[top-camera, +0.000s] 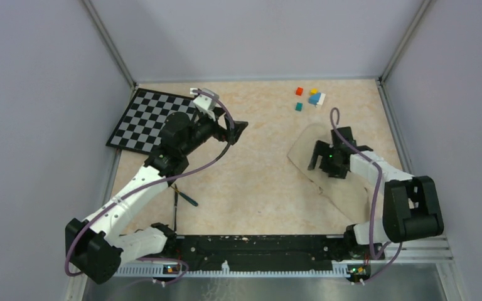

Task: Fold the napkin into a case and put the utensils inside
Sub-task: Move the crumpled napkin to the center of the board.

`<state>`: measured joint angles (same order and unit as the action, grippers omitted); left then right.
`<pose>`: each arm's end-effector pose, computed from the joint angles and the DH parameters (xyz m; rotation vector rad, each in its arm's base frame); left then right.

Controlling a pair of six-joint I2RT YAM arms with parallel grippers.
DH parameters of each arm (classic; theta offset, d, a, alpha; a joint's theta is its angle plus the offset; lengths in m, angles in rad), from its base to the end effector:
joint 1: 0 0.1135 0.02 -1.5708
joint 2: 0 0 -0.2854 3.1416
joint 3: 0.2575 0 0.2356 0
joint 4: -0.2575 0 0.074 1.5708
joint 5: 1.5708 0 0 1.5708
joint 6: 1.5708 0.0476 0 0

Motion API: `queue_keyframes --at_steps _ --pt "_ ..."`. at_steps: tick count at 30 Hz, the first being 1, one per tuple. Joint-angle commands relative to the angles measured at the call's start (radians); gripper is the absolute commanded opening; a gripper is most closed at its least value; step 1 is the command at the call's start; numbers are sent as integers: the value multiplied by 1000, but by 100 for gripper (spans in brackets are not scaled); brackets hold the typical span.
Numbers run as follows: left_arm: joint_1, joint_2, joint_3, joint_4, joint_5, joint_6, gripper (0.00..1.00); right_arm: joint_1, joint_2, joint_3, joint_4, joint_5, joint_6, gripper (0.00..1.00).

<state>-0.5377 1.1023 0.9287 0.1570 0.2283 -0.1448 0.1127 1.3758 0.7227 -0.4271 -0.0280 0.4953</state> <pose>0.2060 -0.1354 0.3859 0.4962 1.5556 -0.7094 0.2377 0.0282 0.1955 0.4988 2.6249 0.2359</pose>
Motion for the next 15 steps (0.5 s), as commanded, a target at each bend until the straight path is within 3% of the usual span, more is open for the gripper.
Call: queue_keyframes --at_steps 1,7,12,15 --pt "-10 -4 19 47 5 -16 99 189 66 76 126 -201 -112 86" --pt "-23 -47 -26 59 -127 -5 99 493 162 238 116 -265 -219 85" --pt "-29 -141 -112 124 -329 -13 99 551 105 261 105 -284 -217 85" --pt "-35 -150 -102 45 -412 -94 99 551 22 252 -5 -94 -110 85"
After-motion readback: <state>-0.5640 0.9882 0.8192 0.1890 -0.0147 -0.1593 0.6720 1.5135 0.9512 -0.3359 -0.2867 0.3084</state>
